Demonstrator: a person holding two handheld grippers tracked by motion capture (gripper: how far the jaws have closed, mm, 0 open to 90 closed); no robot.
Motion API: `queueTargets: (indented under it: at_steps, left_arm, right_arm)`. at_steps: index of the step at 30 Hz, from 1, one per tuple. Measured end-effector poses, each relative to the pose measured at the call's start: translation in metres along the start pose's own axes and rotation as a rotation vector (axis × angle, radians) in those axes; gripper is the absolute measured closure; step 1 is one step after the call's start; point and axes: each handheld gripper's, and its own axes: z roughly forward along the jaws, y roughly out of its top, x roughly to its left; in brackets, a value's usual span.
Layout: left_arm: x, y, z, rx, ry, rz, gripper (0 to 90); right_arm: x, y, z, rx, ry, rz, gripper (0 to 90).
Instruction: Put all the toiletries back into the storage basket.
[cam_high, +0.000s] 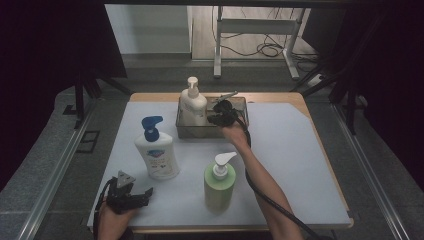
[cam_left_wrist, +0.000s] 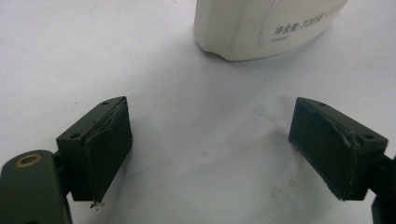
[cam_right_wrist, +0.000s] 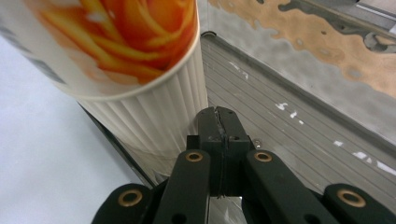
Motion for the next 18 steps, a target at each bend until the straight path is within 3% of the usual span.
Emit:
queueTargets:
  at_steps: [2,18]
  left_arm:
    - [0.0000,0.0000,0.0000,0.000,0.000,0.000,12.9]
    - [0.0000,0.0001,0.0000,0.000,0.000,0.000,12.9]
  right_arm:
    - [-0.0008,-0.0006,0.0019,0.001,0.007,0.021,90.0]
    - [0.0089,0.0068,0.0096,0.016,0.003,0.019,90.0]
